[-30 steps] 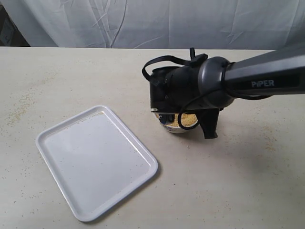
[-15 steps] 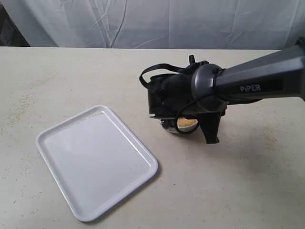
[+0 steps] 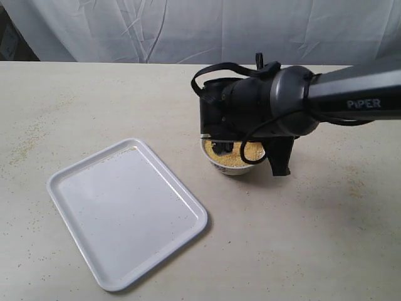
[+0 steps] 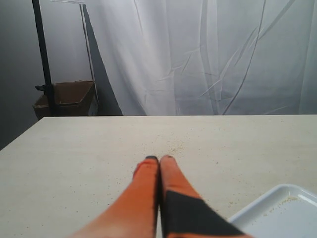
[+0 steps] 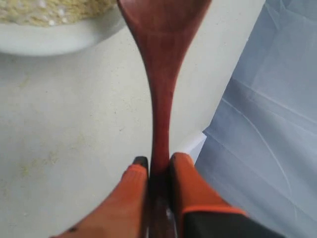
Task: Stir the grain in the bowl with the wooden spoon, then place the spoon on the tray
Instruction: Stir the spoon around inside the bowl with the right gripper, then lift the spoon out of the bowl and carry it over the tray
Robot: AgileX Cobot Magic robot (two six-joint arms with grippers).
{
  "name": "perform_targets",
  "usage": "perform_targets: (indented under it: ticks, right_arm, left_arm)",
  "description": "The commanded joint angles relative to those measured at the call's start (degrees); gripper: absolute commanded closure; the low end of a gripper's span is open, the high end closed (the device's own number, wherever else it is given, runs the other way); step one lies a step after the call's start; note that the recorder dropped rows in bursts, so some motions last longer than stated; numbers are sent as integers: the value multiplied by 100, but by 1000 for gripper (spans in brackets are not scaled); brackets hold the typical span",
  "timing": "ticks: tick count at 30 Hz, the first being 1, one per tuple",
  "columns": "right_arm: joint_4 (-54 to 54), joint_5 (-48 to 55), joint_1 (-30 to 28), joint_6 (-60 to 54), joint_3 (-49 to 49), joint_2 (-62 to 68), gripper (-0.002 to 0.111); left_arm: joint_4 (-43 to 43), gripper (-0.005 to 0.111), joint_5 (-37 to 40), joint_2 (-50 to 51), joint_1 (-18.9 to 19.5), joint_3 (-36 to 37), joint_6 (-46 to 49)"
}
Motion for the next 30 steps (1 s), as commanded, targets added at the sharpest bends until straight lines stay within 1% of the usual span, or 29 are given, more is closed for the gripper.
perform_targets:
  ticks: [1,3,7,10,12,13,15,16,18,21,25,28,30]
  right_arm:
    - [-70,84,-24,0,-18,-331,109]
    - [-21,84,-24,0,-18,-433,109]
    - [428,84,-24,0,-18,-429,109]
    - [196,84,-24,-1,-18,-378,109]
    - [82,84,-24,537,-18,-378,109]
    - [264,76,-49,647,-18,-378,109]
    - [679,-71,-49,217,-18,-353,109]
    - [693,-32,-49,183,-18,-353,109]
    - [738,-116,-49,396,-18,-392,109]
    - [1048,-456,-20,397,-26,-561,109]
    - [2055,-1243,109,305,-221,-835,109]
    - [3100,-1981,223,-182,-370,-879,109]
    - [4014,-2513,328,-757,-432,-756,109]
  left_arm:
    - [-13,106,8,-28,-26,28,-26]
    - [-13,106,8,-28,-26,28,-26]
    - [-13,106,8,-28,-26,28,-15]
    - [-13,106,8,-28,-26,28,-15]
    - [-13,106,8,-28,-26,28,-15]
    - [-13,106,8,-28,-26,28,-15]
    - [-13,106,8,-28,-26,28,-25]
    - [-13,106,8,-28,-26,28,-25]
    - [-13,106,8,-28,-26,28,-25]
    - [-13,106,8,-28,-26,28,-25]
    - [-13,106,8,-28,-26,28,-15]
    - [-13,106,8,-28,-26,28,-15]
    - [-13,106,8,-28,-26,28,-15]
